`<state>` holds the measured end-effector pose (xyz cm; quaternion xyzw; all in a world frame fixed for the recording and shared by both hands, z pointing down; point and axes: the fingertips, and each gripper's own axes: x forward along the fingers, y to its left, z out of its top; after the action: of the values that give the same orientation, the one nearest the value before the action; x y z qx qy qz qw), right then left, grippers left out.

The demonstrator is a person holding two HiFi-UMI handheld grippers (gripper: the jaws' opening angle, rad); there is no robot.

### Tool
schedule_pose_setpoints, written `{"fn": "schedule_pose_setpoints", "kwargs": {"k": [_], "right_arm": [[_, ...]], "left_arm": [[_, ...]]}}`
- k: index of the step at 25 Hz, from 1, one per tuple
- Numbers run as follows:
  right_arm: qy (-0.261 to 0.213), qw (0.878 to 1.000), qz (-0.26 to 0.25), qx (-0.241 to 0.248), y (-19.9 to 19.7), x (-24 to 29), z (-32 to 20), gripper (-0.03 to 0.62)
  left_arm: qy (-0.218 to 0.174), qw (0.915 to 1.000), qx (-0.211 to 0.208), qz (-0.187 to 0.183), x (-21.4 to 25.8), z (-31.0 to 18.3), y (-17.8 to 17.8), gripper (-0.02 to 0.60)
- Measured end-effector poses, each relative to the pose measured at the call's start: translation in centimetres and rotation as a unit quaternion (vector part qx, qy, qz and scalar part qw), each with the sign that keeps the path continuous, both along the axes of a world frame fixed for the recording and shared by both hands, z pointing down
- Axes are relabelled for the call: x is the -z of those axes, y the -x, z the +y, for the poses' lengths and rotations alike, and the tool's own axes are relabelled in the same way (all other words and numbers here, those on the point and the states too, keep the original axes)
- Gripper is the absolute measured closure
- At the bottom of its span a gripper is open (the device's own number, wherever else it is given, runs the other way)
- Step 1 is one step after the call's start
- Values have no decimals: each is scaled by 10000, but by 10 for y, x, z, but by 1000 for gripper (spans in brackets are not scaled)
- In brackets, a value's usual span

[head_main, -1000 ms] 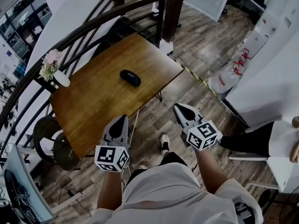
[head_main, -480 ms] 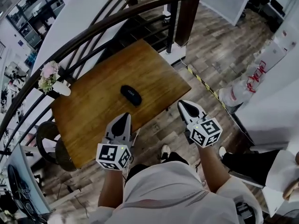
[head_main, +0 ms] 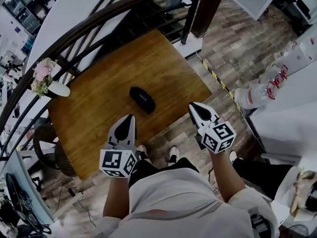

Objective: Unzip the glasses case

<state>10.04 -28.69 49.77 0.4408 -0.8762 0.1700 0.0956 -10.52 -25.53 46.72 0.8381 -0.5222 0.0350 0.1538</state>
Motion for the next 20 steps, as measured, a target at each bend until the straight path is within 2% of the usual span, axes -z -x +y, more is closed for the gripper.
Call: {"fn": "schedule_pose_setpoints", "kwargs": {"k": [7, 12, 20], "right_arm": [[244, 9990, 206, -299, 55, -15, -23, 542], [564, 9974, 326, -318, 80, -39, -33, 533], [1323, 9874, 827, 246, 114, -105, -42, 306]], "left_arm": [[186, 9986, -497, 54, -24, -36, 43, 568], [362, 9974, -601, 162, -35, -45, 62, 568], [569, 9971, -449, 247, -49, -38, 77, 568]]}}
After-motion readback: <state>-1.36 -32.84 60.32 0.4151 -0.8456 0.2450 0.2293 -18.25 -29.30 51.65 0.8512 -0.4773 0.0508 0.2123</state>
